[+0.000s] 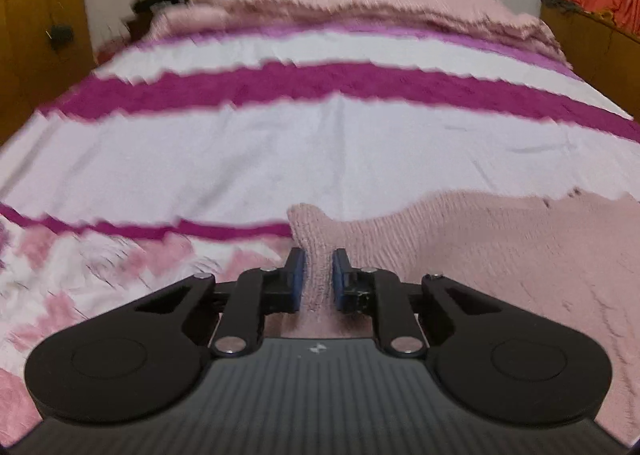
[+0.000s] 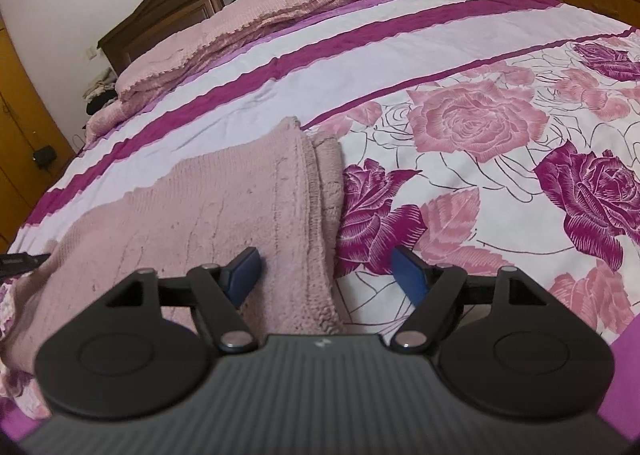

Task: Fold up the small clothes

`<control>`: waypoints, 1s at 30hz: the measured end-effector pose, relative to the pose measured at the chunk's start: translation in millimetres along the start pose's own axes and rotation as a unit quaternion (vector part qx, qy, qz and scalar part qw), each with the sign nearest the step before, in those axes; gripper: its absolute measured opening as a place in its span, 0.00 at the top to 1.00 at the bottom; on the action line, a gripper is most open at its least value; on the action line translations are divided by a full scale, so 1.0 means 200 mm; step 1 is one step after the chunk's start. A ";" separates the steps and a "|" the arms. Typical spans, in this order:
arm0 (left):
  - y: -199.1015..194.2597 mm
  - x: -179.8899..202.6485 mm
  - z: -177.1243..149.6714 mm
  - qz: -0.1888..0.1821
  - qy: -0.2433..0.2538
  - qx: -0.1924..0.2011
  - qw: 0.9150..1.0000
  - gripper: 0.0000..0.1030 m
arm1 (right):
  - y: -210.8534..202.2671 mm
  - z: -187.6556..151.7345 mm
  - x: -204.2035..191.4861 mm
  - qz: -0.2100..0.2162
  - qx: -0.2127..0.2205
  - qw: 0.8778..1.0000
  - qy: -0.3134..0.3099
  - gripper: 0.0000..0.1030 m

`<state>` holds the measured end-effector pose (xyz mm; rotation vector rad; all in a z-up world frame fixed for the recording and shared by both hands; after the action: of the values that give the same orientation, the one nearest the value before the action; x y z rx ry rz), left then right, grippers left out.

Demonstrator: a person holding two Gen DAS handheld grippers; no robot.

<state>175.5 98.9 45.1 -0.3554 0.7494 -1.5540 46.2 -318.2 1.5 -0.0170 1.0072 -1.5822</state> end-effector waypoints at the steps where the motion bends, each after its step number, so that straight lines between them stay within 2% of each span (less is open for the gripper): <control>1: 0.00 0.00 0.01 0.022 0.009 0.008 1.000 0.83 | 0.00 0.00 0.00 0.000 0.000 1.000 -0.001 0.27; 2: 0.02 -0.01 0.01 0.034 0.013 0.009 0.999 0.83 | 0.00 -0.01 0.00 -0.001 0.000 1.000 -0.002 0.26; 7: 0.11 -0.04 0.01 0.013 0.004 -0.014 1.000 0.82 | 0.00 0.00 -0.02 -0.005 0.000 1.000 -0.008 0.26; 11: 0.08 -0.05 0.00 0.010 0.003 -0.016 1.000 0.82 | 0.00 0.00 -0.02 -0.001 -0.004 1.000 -0.002 0.26; 16: -0.06 -0.08 -0.05 0.003 -0.011 -0.026 1.000 0.82 | -0.01 0.03 -0.01 0.039 -0.023 0.999 0.028 0.26; 21: -0.24 -0.10 -0.15 -0.001 -0.015 -0.041 0.999 0.81 | 0.03 0.03 0.00 0.042 -0.031 0.998 0.030 0.26; 23: -0.30 -0.10 -0.19 -0.007 -0.015 -0.050 0.999 0.71 | 0.04 0.02 0.01 0.048 -0.031 0.998 0.039 0.26; 25: -0.35 -0.10 -0.23 -0.014 -0.015 -0.062 0.998 0.52 | 0.05 0.03 0.02 0.054 -0.035 0.997 0.044 0.26; 30: -0.44 -0.08 -0.32 -0.020 -0.008 -0.081 0.996 0.48 | 0.09 0.05 0.04 0.064 -0.039 0.996 0.055 0.26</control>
<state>69.5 127.4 57.9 -0.5044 0.8638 -1.5290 62.6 -328.5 -6.7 0.0800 1.1338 -1.4379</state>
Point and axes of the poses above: each gripper's, at about its wrist camera, not at the fingertips, and y roughly the way its jaws point, x to its right, z to its top, the point moved 1 cm from there along y, roughly the way its jaws point, and after that the axes turned 14 degrees about y, right-handed, at the moved point
